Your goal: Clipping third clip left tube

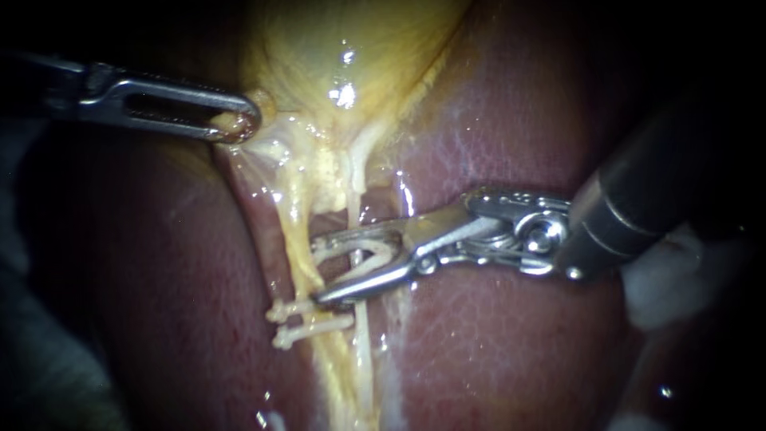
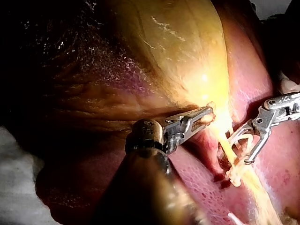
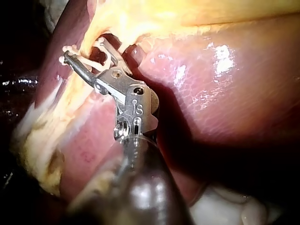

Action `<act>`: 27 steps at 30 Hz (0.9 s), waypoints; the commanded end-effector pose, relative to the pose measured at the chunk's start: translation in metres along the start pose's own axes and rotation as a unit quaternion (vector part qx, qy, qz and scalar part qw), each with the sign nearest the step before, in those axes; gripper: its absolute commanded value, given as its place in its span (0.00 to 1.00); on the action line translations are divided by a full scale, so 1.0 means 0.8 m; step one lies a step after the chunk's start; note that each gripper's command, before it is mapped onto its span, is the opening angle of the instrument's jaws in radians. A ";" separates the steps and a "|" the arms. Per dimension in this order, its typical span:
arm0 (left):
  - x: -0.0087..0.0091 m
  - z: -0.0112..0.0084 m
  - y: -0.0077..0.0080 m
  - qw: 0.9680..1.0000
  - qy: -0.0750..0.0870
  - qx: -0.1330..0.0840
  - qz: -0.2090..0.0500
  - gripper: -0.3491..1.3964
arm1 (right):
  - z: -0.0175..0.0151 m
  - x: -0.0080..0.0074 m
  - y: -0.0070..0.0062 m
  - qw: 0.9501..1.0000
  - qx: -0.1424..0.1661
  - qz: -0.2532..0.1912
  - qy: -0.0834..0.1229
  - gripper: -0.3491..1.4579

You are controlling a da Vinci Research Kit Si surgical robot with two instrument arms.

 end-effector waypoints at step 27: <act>-0.0001 0.0002 0.0000 1.000 0.000 0.000 0.000 0.00 | 0.0044 -0.0030 0.0008 0.999 0.012 0.044 -0.002 0.45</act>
